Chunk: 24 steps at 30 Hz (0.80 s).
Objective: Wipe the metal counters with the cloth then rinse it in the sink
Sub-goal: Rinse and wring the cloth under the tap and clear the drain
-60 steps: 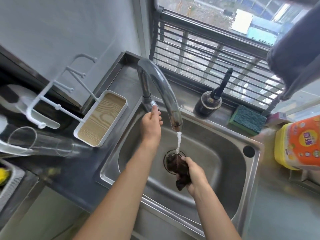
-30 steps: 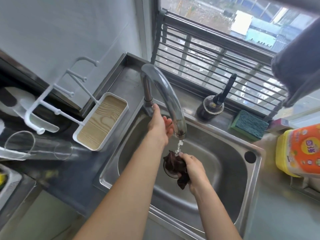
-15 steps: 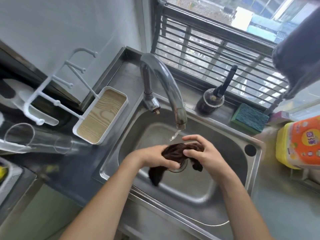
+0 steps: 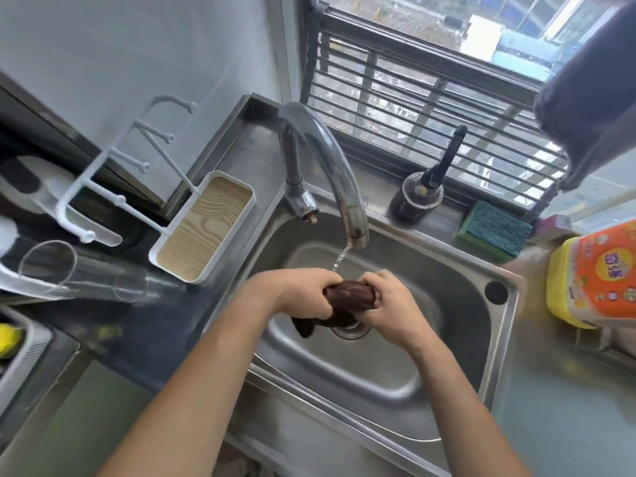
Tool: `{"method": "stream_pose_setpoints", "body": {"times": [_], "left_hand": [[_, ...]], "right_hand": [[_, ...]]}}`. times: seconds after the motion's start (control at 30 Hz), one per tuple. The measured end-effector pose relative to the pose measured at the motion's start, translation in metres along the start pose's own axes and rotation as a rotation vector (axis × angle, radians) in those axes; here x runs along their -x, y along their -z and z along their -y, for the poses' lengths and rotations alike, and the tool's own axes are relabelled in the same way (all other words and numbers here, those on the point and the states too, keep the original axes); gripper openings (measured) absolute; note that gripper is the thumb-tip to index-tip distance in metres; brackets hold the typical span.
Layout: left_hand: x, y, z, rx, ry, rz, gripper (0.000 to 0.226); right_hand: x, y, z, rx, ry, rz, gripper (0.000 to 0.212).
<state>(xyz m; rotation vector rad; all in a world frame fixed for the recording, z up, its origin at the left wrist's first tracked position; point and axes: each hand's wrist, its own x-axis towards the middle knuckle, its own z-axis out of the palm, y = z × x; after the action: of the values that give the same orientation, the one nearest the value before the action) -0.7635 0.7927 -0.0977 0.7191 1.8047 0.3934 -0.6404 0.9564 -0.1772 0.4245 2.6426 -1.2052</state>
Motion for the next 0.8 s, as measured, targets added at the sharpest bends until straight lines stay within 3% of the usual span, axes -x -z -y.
{"method": "stream_pose_setpoints", "body": {"times": [0.07,0.13,0.2,0.23,0.3,0.4,0.47,0.53,0.67,0.8], "left_hand": [[0.004,0.006,0.008,-0.086,0.112,-0.065,0.043],[-0.002,0.006,0.012,-0.332,0.254,-0.142,0.052],[-0.011,-0.005,0.013,-0.405,0.276,-0.118,0.091],[-0.019,-0.013,0.015,-0.323,0.201,-0.102,0.113],[-0.034,-0.032,0.020,0.062,-0.049,-0.066,0.129],[-0.041,-0.056,0.025,0.621,-0.243,-0.074,0.102],[-0.047,-0.069,0.024,0.752,-0.254,-0.162,0.062],[-0.052,-0.081,0.021,0.902,-0.183,-0.238,0.038],[-0.064,-0.097,0.028,0.983,-0.014,-0.186,0.044],[-0.066,-0.086,0.033,0.815,0.064,-0.090,0.047]], "right_hand": [[0.001,0.010,0.000,-0.022,-0.009,-0.015,0.029],[0.002,0.014,0.004,-0.002,-0.011,0.041,0.030],[0.001,0.014,0.015,0.063,-0.017,0.110,0.031],[0.000,0.014,0.020,0.098,-0.018,0.150,0.033],[-0.002,0.018,0.031,0.121,-0.028,0.236,0.038],[-0.003,0.028,0.032,-0.042,-0.076,0.226,0.037],[-0.002,0.028,0.030,-0.330,-0.138,0.137,0.029],[-0.004,0.019,0.028,-0.604,-0.248,0.028,0.023],[-0.011,-0.006,0.018,-0.893,-0.535,-0.115,0.031],[-0.006,-0.014,0.004,-1.110,-0.618,-0.081,0.007]]}}
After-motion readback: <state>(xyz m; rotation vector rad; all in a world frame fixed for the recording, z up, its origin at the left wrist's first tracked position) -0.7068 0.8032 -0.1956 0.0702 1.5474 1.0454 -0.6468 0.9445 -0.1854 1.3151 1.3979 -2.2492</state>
